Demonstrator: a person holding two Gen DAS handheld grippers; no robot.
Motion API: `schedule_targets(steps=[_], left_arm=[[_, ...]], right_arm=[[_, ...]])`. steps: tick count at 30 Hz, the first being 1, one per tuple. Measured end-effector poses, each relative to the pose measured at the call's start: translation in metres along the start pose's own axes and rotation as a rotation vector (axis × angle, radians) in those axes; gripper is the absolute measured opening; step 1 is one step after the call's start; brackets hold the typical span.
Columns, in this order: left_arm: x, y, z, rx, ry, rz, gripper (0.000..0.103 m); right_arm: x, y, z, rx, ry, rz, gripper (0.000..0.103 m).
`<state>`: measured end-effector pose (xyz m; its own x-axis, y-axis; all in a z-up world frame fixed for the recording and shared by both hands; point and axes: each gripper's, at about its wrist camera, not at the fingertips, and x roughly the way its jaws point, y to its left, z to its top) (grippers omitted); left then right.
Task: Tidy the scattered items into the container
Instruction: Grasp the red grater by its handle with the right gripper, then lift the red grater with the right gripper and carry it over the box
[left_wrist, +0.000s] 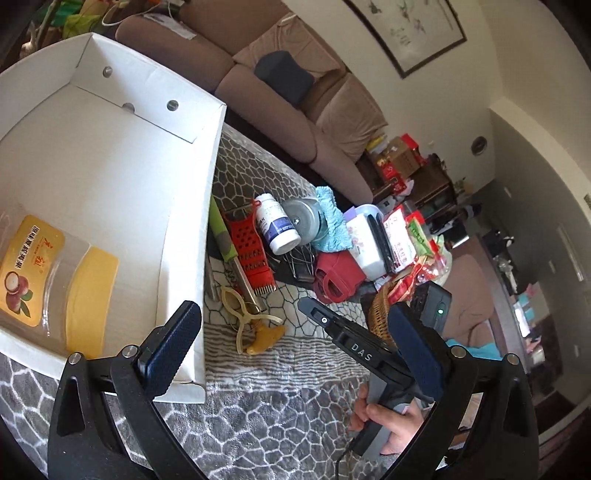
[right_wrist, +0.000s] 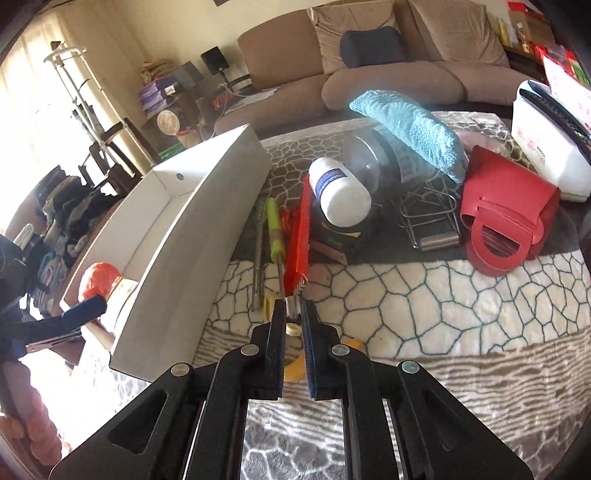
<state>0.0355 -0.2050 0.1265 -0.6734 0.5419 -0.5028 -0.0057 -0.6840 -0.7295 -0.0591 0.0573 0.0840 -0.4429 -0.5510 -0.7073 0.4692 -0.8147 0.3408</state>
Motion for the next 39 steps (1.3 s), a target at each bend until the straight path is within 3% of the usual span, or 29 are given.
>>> schedule_targets(steps=[2, 3, 9, 10, 13, 14, 24, 29, 33, 36, 39], left_arm=[[-0.008, 0.007, 0.006, -0.023, -0.023, -0.005, 0.102], [-0.011, 0.01, 0.009, -0.034, -0.032, -0.009, 0.102], [-0.007, 0.021, 0.018, -0.075, -0.024, -0.027, 0.102], [-0.005, 0.022, 0.018, -0.078, -0.02, -0.03, 0.102], [-0.003, 0.023, 0.019, -0.076, -0.019, -0.021, 0.102], [-0.001, 0.024, 0.02, -0.079, -0.016, -0.022, 0.102], [0.003, 0.022, 0.019, -0.088, -0.004, -0.082, 0.102], [0.012, 0.03, 0.015, -0.181, 0.024, -0.22, 0.102], [0.008, 0.035, 0.017, -0.213, 0.002, -0.264, 0.102], [-0.001, 0.037, 0.022, -0.21, -0.03, -0.292, 0.103], [-0.007, 0.047, 0.028, -0.231, -0.047, -0.265, 0.103]], right_arm=[[0.015, 0.001, 0.012, -0.027, 0.021, -0.026, 0.034], [0.025, 0.002, 0.02, -0.036, 0.033, -0.04, 0.037], [0.089, -0.001, 0.048, 0.003, 0.136, -0.055, 0.038], [0.098, -0.003, 0.048, 0.016, 0.151, -0.049, 0.037], [0.113, -0.008, 0.044, 0.053, 0.164, -0.035, 0.01], [0.112, -0.009, 0.042, 0.059, 0.149, -0.035, 0.01], [0.032, -0.009, 0.049, 0.094, -0.009, 0.01, 0.01], [-0.022, 0.008, 0.057, 0.075, -0.1, 0.021, 0.01], [-0.058, 0.043, 0.066, -0.006, -0.184, 0.026, 0.01], [-0.066, 0.065, 0.071, -0.007, -0.167, 0.096, 0.01], [-0.059, 0.086, 0.068, 0.027, -0.133, 0.176, 0.008]])
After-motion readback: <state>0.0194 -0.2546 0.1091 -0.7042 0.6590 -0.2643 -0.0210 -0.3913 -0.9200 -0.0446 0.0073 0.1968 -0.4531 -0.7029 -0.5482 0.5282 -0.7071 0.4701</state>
